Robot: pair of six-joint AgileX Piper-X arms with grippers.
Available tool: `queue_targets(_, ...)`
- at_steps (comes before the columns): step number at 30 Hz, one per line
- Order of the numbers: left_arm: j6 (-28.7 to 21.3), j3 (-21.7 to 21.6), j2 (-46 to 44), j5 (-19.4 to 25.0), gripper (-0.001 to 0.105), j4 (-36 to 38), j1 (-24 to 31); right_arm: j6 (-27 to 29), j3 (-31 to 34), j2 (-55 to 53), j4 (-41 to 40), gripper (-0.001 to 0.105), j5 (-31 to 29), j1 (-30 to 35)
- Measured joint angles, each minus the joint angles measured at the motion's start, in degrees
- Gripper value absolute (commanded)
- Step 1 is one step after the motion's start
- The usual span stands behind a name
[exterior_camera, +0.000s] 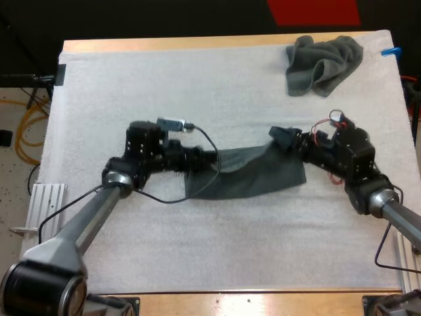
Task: Pick towel from pile fold and stack
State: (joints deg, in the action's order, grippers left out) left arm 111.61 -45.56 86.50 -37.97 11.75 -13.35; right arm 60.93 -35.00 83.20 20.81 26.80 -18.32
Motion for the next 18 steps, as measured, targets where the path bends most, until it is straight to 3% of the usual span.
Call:
queue_targets(4, -3.53, -4.94, -4.42, 1.38, 0.066, 6.78, 0.00, 1.40, -1.07, -3.60, -0.60, 0.074, -1.54, 0.00)
queue_targets(8, -8.19, -8.42, -9.68, 7.73, 0.066, 13.88, 0.00, 1.61, -1.07, -6.65, -2.88, 0.074, -2.60, 0.00)
queue_targets(13, -14.32, -9.98, -18.13, 13.85, 0.066, 21.93, 0.00, 6.10, -1.07, -10.36, -8.61, 0.074, -2.72, 0.08)
queue_targets(18, -16.50, -9.97, -28.94, 18.33, 0.066, 28.03, 0.00, 13.04, -1.42, -16.47, -18.60, 0.074, -5.37, 0.08)
